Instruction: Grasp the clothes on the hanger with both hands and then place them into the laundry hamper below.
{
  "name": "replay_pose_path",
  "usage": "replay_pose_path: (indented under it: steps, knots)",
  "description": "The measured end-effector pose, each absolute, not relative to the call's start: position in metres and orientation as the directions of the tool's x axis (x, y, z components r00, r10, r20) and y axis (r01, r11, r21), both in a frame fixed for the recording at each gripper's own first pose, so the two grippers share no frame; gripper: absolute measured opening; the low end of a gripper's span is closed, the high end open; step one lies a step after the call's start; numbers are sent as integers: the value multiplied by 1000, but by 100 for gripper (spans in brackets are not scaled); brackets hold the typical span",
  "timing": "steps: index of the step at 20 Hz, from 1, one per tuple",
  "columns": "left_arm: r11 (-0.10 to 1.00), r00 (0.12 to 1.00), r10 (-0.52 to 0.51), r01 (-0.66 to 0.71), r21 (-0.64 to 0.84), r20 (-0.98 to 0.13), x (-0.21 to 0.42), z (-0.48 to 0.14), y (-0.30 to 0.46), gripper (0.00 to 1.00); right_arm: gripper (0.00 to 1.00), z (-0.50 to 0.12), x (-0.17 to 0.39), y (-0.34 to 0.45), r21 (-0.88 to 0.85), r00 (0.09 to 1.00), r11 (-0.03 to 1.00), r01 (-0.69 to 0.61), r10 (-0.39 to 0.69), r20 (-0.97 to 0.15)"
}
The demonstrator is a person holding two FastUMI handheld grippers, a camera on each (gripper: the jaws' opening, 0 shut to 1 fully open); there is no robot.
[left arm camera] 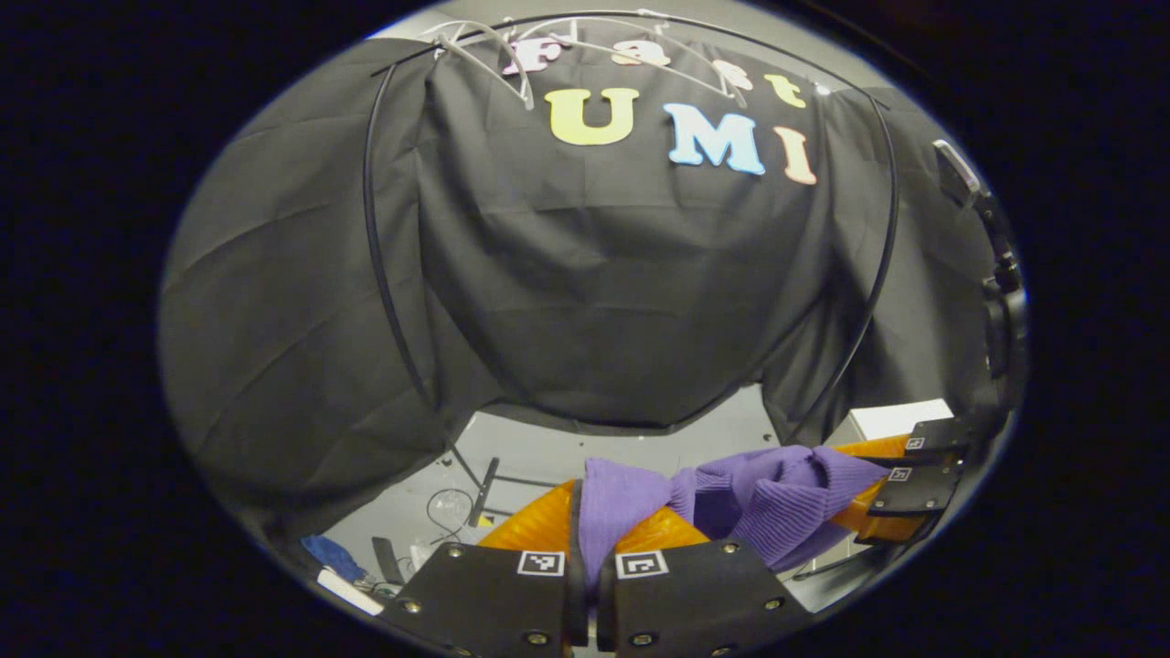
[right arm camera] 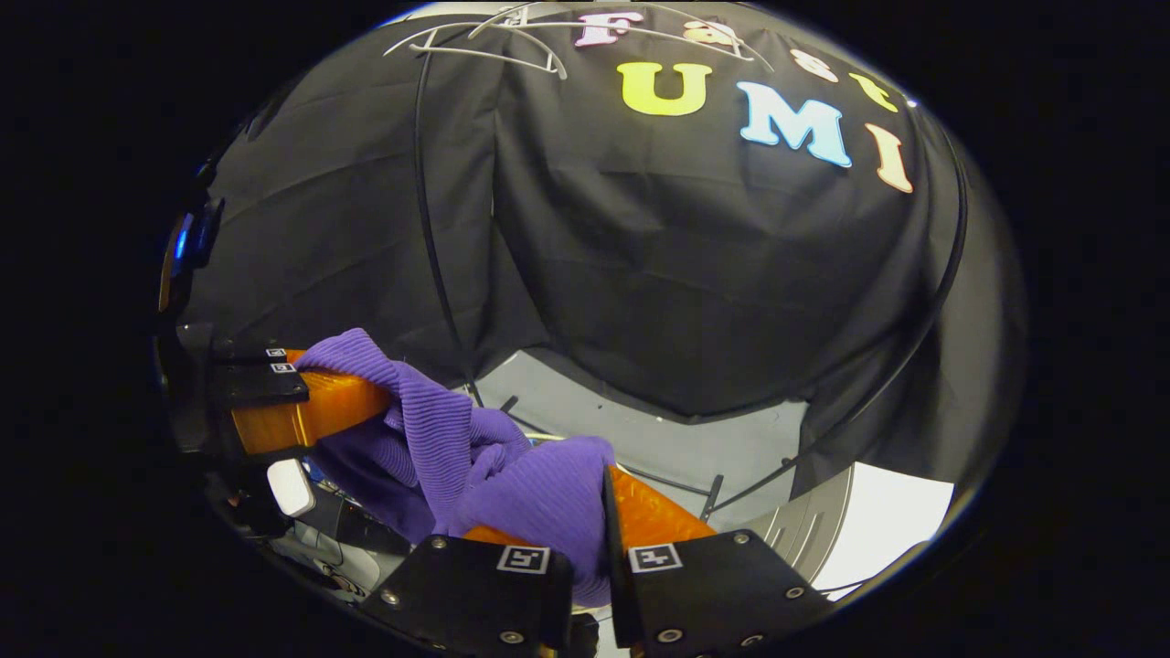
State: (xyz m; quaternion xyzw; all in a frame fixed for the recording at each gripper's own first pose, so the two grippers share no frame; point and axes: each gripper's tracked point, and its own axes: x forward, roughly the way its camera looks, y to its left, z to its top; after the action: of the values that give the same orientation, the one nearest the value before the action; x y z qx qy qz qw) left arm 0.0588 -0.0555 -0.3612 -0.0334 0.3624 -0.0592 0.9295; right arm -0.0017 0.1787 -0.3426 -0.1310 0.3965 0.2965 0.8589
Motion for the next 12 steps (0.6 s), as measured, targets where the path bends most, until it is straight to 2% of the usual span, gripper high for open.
replay_pose_path:
  steps: [2, 3, 4, 5, 6, 7, 8, 10, 11, 12]
  knots:
    - [991, 703, -133, 93, -95, -699, 40, -370, -50, 7, 30, -351, -7, 171, -21, 504, 786, -618, 376, -778]
    - [992, 690, -126, 100, -78, -712, 31, -377, -47, 8, 33, -353, -8, 165, -39, 503, 787, -616, 354, -788]
    - [992, 680, -125, 112, -66, -723, 22, -382, -45, 8, 47, -360, -13, 161, -48, 493, 788, -613, 334, -803]
    - [992, 674, -120, 118, -55, -729, 15, -387, -41, 12, 52, -363, -17, 157, -46, 482, 792, -609, 323, -814]
    - [992, 683, -119, 119, -51, -721, 14, -384, -38, 29, 64, -364, -21, 154, -49, 479, 797, -602, 311, -821]
    - [991, 691, -121, 120, -52, -713, 11, -378, -34, 46, 69, -363, -18, 152, -58, 487, 803, -593, 301, -820]
    - [992, 700, -118, 116, -51, -704, 11, -372, -29, 59, 78, -359, -18, 149, -65, 495, 809, -585, 292, -818]
    - [994, 723, -101, 107, -33, -683, 11, -361, -18, 83, 86, -350, -18, 148, -56, 511, 825, -562, 294, -807]
    - [994, 734, -95, 104, -26, -672, 10, -352, -14, 84, 87, -343, -17, 148, -47, 522, 835, -548, 298, -799]
    - [994, 747, -93, 105, -21, -658, 12, -343, -10, 78, 89, -335, -17, 148, -37, 535, 845, -533, 303, -788]
